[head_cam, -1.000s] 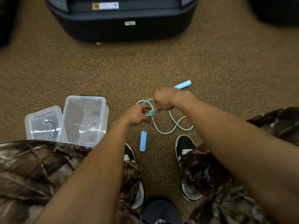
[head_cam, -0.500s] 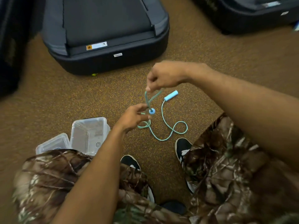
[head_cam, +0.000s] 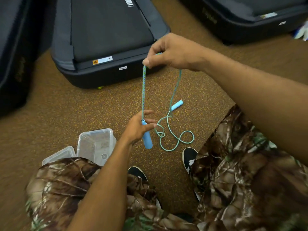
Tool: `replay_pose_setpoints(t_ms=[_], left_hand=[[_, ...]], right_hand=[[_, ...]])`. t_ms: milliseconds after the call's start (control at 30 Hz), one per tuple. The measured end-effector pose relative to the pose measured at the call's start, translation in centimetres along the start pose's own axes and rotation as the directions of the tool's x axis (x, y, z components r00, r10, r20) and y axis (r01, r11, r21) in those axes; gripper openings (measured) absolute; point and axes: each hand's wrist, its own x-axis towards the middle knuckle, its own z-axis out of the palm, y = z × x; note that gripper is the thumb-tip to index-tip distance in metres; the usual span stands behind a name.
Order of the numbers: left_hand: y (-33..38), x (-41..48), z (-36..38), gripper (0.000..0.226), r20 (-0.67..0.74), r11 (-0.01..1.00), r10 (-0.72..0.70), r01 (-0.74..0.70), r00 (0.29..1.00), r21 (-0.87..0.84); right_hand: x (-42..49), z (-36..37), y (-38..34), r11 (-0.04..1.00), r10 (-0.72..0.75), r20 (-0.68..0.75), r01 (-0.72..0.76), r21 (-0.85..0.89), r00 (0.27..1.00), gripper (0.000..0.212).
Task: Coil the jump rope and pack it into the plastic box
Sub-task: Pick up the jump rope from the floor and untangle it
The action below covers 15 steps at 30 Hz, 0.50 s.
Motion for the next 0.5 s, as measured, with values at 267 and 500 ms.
replay_pose_setpoints(t_ms=[267, 500], left_hand=[[2.3, -1.7, 0.0, 0.031, -0.095, 0.940, 0.047, -0.076, 0.994, -0.332], [6.8, -3.8, -1.8, 0.061, 0.134, 0.827, -0.037, 0.105, 0.990, -0.552]], right_hand=[[0.2, -0.3, 1.1, 0.971, 0.088, -0.277, -0.020, 0.238, 0.957, 0.022], [-0.1, -1.0, 2.7, 0.945, 0.199, -0.371, -0.078, 0.317, 0.907, 0.020]])
